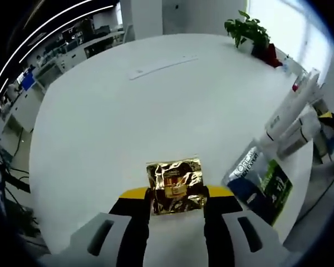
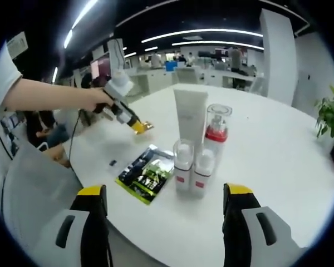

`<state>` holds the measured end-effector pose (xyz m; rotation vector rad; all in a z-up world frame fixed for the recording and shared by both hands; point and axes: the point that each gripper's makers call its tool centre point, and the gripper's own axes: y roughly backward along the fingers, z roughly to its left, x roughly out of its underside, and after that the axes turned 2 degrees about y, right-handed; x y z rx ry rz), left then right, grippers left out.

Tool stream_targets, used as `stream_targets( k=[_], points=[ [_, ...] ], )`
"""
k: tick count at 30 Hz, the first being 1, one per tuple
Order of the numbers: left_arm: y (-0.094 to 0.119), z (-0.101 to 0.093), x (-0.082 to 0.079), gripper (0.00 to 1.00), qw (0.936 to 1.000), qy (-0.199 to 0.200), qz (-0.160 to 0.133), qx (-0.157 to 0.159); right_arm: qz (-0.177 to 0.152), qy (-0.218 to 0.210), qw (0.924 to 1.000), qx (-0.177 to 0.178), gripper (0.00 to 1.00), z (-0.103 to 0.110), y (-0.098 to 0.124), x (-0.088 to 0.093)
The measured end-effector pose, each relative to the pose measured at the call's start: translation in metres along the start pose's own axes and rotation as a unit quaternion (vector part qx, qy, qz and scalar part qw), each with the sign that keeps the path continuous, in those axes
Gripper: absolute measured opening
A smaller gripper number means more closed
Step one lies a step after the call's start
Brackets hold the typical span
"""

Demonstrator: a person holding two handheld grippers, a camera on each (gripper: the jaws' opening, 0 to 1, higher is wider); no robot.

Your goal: Arrange the skincare products in the storage area until every visible bottle or jar stands upright without overlapping.

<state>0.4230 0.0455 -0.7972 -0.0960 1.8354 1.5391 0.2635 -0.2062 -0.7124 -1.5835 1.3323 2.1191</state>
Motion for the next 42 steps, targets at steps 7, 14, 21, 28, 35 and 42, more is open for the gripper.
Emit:
stream_targets(
  k=[7,14,21,28,35,42],
  points=[
    [0.036,-0.035,0.008,0.41,0.9991,0.003,-0.042,0.0,-0.024,0.004,0.9997,-0.01,0.82,0.006,0.002,-0.012],
    [0.06,-0.067,0.019,0.41,0.9981,-0.009,-0.062,-0.001,-0.031,0.015,0.9991,-0.025,0.8,0.014,0.002,-0.016],
    [0.085,-0.1,0.027,0.41,0.9964,0.001,-0.085,-0.002,-0.033,0.018,0.9989,-0.029,0.78,0.016,0.003,-0.018],
    [0.1,-0.137,0.041,0.41,0.9954,-0.003,-0.096,0.007,-0.035,0.019,0.9981,-0.048,0.71,0.024,0.003,-0.02],
    [0.116,-0.156,0.04,0.41,0.9934,-0.014,-0.113,0.007,-0.03,0.029,0.9975,-0.057,0.65,0.028,0.003,-0.019],
    [0.132,-0.175,0.029,0.41,0.9892,-0.037,-0.141,0.002,-0.049,-0.013,0.9934,-0.103,0.48,0.039,0.004,-0.024]
  ],
)
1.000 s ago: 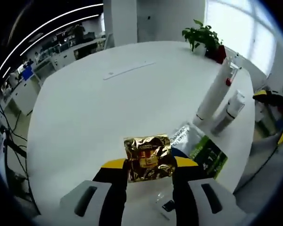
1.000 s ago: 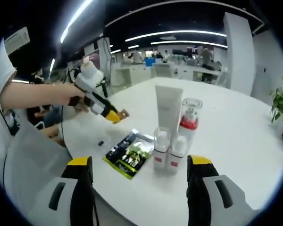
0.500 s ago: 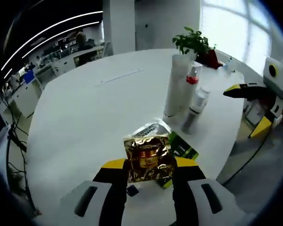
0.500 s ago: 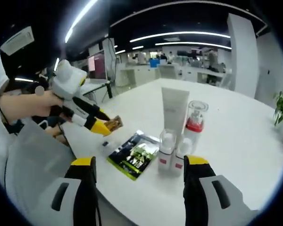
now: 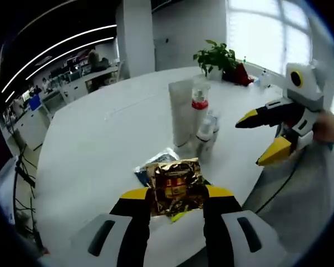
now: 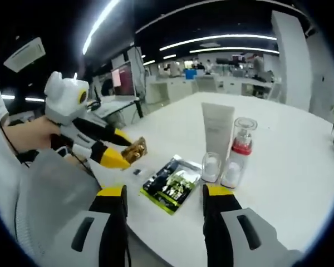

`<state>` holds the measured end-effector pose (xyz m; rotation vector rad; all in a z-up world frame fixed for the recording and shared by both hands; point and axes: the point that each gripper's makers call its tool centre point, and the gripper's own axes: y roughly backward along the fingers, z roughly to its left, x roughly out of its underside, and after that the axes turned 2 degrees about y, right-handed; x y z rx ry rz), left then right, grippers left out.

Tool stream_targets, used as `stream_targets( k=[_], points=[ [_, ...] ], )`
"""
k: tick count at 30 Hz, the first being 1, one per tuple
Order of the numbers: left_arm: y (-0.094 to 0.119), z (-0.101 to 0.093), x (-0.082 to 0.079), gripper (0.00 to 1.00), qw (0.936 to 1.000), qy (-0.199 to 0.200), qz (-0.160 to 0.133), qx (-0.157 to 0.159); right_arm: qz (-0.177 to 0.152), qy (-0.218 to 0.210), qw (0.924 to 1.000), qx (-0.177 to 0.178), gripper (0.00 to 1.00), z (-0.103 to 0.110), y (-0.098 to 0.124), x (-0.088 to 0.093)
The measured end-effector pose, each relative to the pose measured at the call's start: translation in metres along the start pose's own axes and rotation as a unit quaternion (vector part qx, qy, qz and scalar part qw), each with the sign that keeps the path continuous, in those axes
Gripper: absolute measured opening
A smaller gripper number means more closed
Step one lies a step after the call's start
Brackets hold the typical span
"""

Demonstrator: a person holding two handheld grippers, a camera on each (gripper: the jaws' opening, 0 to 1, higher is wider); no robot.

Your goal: Arrange the skincare products in the storage area until every visible bottle or jar stands upright without overlapping.

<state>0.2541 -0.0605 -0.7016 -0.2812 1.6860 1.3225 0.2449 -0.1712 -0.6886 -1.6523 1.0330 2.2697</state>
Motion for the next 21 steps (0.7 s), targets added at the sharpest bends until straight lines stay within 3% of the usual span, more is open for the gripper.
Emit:
stream_targets(
  k=[3,8,15,21],
  points=[
    [0.004,-0.01,-0.008,0.41,0.9999,-0.01,-0.011,0.003,-0.02,-0.009,0.9995,-0.022,0.34,0.005,-0.001,-0.008],
    [0.009,-0.021,-0.015,0.41,0.999,-0.04,-0.018,0.004,-0.073,-0.109,0.9882,-0.078,0.36,0.025,-0.012,-0.027],
    [0.017,-0.031,-0.028,0.41,0.9973,-0.064,-0.034,0.012,-0.079,-0.196,0.9721,-0.102,0.31,0.028,-0.023,-0.027],
    [0.018,-0.036,-0.037,0.41,0.9961,-0.076,-0.041,0.014,-0.081,-0.219,0.9665,-0.107,0.22,0.026,-0.029,-0.029]
  ],
)
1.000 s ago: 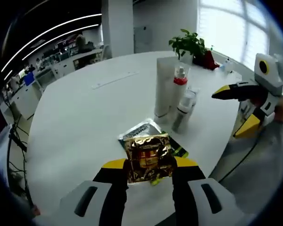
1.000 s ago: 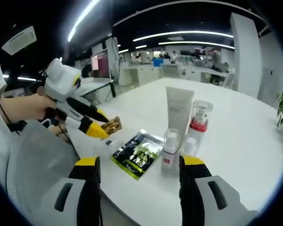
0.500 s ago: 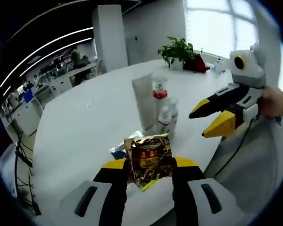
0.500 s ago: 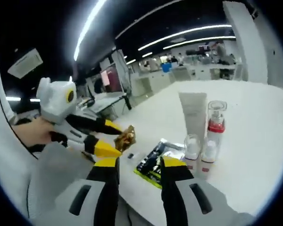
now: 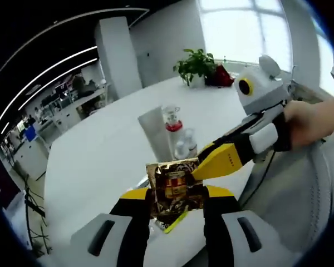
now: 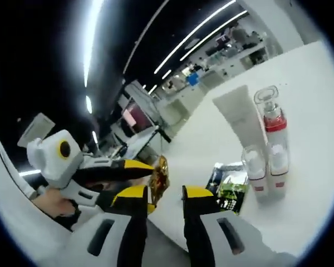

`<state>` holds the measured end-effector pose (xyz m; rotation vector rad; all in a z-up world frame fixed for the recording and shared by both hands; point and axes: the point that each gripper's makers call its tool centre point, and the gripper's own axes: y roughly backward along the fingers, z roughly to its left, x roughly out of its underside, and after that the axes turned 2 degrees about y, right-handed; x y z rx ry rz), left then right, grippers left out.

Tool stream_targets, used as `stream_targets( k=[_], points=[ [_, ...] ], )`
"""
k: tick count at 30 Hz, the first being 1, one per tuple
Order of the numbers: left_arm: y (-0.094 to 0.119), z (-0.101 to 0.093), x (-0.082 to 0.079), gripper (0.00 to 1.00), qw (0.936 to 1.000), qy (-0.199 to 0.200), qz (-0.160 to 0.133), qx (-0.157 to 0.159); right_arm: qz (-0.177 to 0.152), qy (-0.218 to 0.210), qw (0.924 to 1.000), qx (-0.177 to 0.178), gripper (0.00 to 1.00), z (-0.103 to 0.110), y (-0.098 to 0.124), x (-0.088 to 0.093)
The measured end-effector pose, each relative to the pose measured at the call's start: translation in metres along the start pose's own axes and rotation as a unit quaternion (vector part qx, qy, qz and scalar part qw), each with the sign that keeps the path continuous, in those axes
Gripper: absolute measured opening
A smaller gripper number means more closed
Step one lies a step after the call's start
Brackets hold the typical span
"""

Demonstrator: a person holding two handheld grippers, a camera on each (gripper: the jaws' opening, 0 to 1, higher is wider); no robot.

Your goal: Arrange the skincare products in the storage area until every visible bottle or jar stands upright without overlapping.

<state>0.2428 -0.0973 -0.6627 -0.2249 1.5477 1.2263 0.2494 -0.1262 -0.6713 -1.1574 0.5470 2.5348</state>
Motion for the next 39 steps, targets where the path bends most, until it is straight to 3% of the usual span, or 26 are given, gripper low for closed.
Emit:
stream_targets(
  k=[7,18,22,29,32,39],
  points=[
    [-0.003,-0.004,0.001,0.41,1.0,-0.005,0.005,0.007,-0.006,-0.026,0.9995,-0.016,0.03,0.008,-0.004,-0.001],
    [-0.005,-0.005,0.007,0.43,0.9996,0.017,0.007,0.021,0.005,-0.035,0.9992,-0.019,0.01,0.008,-0.002,0.005],
    [-0.003,-0.004,0.011,0.44,0.9985,0.043,0.005,0.034,0.009,-0.033,0.9994,-0.008,0.01,0.003,-0.002,0.004],
    [0.005,0.014,0.033,0.42,0.998,0.056,0.024,0.018,0.051,0.038,0.9979,-0.001,0.01,0.006,-0.01,0.001],
    [0.01,0.028,0.051,0.41,0.9973,0.064,0.037,0.003,0.077,0.081,0.9937,-0.008,0.01,0.01,-0.023,0.002],
    [0.02,0.047,0.07,0.4,0.9951,0.084,0.048,-0.024,0.121,0.134,0.9835,-0.017,0.01,0.009,-0.06,0.004]
  ],
)
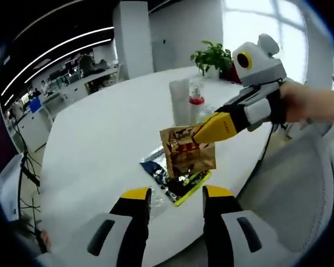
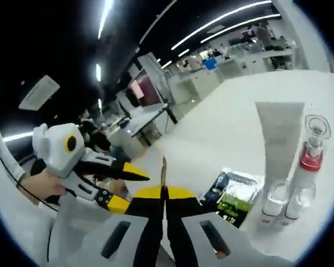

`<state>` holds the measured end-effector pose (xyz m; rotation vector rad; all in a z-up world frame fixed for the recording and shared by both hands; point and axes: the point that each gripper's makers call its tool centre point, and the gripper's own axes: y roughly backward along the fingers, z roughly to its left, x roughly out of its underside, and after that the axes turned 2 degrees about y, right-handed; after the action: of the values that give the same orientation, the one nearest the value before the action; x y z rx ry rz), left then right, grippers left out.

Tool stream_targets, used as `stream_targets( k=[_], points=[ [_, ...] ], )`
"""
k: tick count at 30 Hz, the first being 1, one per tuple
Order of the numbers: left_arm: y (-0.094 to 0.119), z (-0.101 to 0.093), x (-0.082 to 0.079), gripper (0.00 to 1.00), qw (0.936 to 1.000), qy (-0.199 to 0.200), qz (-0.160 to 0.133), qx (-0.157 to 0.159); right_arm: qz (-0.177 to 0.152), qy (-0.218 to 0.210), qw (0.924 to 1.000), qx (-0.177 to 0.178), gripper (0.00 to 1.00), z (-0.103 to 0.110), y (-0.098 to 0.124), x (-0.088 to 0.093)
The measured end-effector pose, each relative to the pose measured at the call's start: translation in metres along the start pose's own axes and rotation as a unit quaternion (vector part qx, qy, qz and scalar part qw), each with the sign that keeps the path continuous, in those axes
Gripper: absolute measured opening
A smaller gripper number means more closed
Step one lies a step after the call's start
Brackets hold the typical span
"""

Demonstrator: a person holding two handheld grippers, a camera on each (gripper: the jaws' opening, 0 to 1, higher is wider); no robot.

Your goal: Arrange the skincare products in the storage area until every visible bottle or jar stands upright without overlapping.

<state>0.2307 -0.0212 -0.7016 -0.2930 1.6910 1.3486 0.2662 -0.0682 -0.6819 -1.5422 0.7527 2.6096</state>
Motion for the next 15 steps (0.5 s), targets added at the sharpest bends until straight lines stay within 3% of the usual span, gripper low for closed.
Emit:
stream_targets(
  k=[5,15],
  points=[
    [-0.001,0.017,0.013,0.41,0.9998,0.017,0.006,-0.011,0.05,0.032,0.9982,0.002,0.01,-0.004,-0.027,0.007],
    [-0.001,0.039,0.041,0.4,0.9981,0.053,0.022,-0.023,0.107,0.025,0.9939,0.003,0.01,-0.025,-0.085,0.008]
  ],
)
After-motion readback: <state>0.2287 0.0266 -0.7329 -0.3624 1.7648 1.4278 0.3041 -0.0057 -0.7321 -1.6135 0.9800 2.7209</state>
